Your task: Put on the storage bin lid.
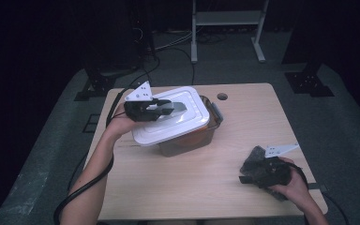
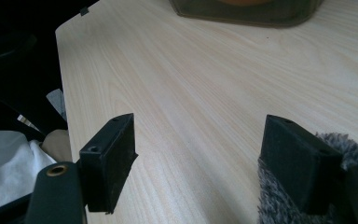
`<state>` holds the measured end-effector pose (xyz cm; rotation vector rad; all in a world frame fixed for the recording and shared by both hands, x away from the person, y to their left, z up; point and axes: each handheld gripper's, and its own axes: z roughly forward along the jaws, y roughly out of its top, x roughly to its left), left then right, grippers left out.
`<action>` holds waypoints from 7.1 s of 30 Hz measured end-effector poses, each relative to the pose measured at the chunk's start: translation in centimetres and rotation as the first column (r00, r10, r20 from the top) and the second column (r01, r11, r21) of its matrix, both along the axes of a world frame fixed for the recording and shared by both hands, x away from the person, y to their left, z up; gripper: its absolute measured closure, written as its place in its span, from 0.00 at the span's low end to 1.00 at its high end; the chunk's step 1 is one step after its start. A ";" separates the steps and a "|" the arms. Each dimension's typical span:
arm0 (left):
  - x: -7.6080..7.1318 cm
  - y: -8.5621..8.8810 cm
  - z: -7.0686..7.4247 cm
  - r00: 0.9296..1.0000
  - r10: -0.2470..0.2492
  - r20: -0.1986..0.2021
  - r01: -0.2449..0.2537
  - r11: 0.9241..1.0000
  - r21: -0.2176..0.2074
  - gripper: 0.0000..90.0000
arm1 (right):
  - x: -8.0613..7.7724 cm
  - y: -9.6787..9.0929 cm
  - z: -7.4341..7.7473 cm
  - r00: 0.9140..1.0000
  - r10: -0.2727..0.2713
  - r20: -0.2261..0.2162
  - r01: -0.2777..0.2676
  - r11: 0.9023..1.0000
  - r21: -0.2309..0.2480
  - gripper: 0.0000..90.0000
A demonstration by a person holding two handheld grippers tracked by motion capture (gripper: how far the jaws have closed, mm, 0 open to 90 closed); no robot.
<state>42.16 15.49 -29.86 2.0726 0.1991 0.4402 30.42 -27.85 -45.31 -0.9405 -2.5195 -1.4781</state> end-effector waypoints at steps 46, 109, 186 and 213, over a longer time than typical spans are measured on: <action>3.8 -4.1 -3.2 0.997 -0.050 -0.059 0.051 0.999 0.013 0.74 | -0.1 -0.3 -0.1 1.000 0.007 -0.009 -0.007 1.000 0.010 0.28; 3.3 -3.8 -3.4 0.993 -0.045 -0.107 0.048 0.998 0.029 0.44 | 0.0 -0.2 -0.2 1.000 0.013 -0.010 -0.013 1.000 0.009 0.28; -6.0 4.2 -5.5 0.991 0.054 -0.126 -0.063 0.996 -0.064 0.20 | 0.0 -0.3 -0.2 1.000 -0.013 -0.017 0.013 1.000 0.005 0.28; -9.0 7.3 -8.1 0.982 0.100 -0.163 -0.107 0.993 -0.040 0.14 | 0.0 -0.5 -0.3 0.999 -0.020 -0.025 0.020 1.000 -0.001 0.28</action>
